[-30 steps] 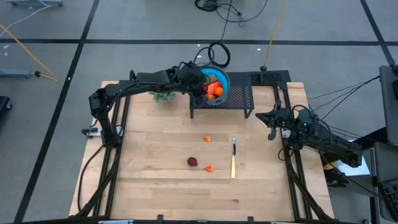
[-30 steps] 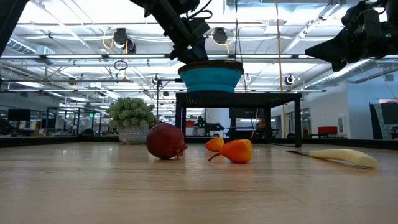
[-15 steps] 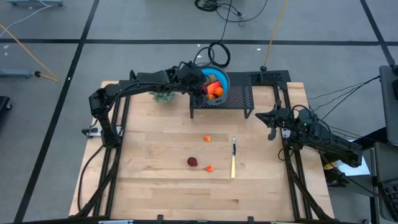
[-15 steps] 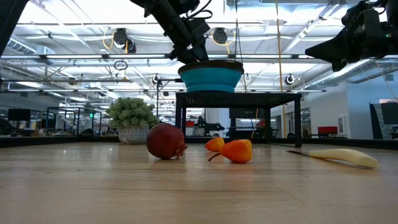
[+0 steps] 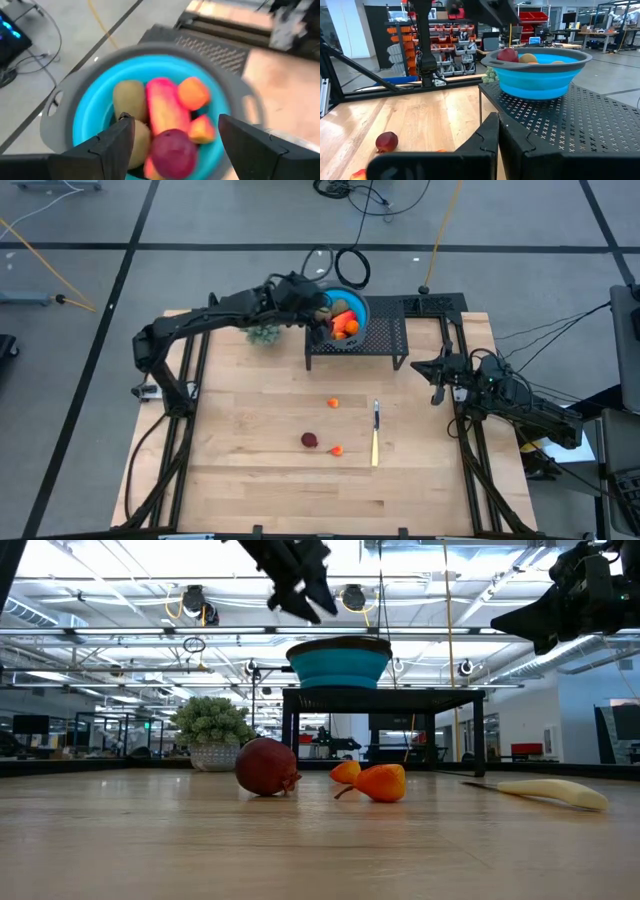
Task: Pick & Place Fruit
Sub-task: Put the red pomegranate into the blue strainer bowl on the shelf
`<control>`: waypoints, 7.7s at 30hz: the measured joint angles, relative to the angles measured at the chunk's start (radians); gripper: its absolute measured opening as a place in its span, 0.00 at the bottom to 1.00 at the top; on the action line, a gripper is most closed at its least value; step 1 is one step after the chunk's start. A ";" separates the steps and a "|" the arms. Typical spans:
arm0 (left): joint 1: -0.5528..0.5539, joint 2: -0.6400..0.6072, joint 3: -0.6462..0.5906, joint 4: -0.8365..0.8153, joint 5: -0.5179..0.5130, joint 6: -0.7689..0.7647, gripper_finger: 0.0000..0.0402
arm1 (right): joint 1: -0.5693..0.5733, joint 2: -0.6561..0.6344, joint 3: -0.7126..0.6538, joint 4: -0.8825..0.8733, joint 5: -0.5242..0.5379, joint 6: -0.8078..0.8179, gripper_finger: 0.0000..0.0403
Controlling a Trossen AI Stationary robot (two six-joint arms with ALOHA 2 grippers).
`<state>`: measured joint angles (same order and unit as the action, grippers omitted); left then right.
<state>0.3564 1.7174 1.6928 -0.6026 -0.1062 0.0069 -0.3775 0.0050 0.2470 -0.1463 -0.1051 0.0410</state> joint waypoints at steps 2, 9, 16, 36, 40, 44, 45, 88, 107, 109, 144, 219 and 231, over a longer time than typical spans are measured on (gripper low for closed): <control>-0.020 -0.026 0.003 0.005 0.001 -0.018 0.69 | 0.000 0.000 0.000 0.000 0.000 0.000 0.00; -0.133 -0.093 0.003 -0.020 0.000 -0.118 0.68 | 0.000 0.000 0.000 0.000 0.000 0.000 0.00; -0.270 -0.102 0.003 -0.109 0.001 -0.211 0.65 | 0.000 0.000 0.000 0.000 0.000 0.000 0.00; -0.578 -0.094 0.003 -0.182 -0.045 -0.555 0.62 | 0.000 0.000 0.000 0.000 0.000 0.000 0.00; -0.622 -0.078 0.003 -0.178 -0.082 -0.452 0.62 | 0.000 0.000 0.000 0.000 0.000 0.000 0.00; -0.662 -0.042 0.003 -0.188 -0.083 -0.279 0.62 | 0.000 0.000 0.000 -0.004 0.000 -0.001 0.00; -0.670 -0.029 0.003 -0.191 -0.083 -0.235 0.62 | 0.000 0.000 0.000 -0.005 0.000 -0.001 0.00; -0.636 0.341 -0.094 -0.378 0.036 0.148 0.62 | 0.000 0.000 0.000 -0.008 0.000 -0.034 0.00; -0.620 0.339 -0.159 -0.308 0.052 0.201 0.62 | 0.000 0.000 0.000 -0.009 0.000 -0.034 0.00; -0.621 0.339 -0.178 -0.294 0.053 0.202 0.62 | 0.000 0.000 0.000 -0.009 0.000 -0.034 0.00; -0.605 0.339 -0.226 -0.138 0.053 0.205 0.48 | 0.000 0.000 0.000 -0.012 0.000 -0.034 0.00; -0.469 -0.155 -0.225 1.056 0.041 -0.799 0.48 | 0.000 0.000 0.000 -0.008 0.000 -0.034 0.00; -0.454 -0.155 -0.225 1.012 0.028 -0.801 0.48 | 0.000 0.000 0.000 -0.008 0.000 -0.034 0.00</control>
<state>-0.0978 1.5627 1.4673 0.4092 -0.0781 -0.7941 -0.3775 0.0048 0.2470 -0.1540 -0.1055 0.0071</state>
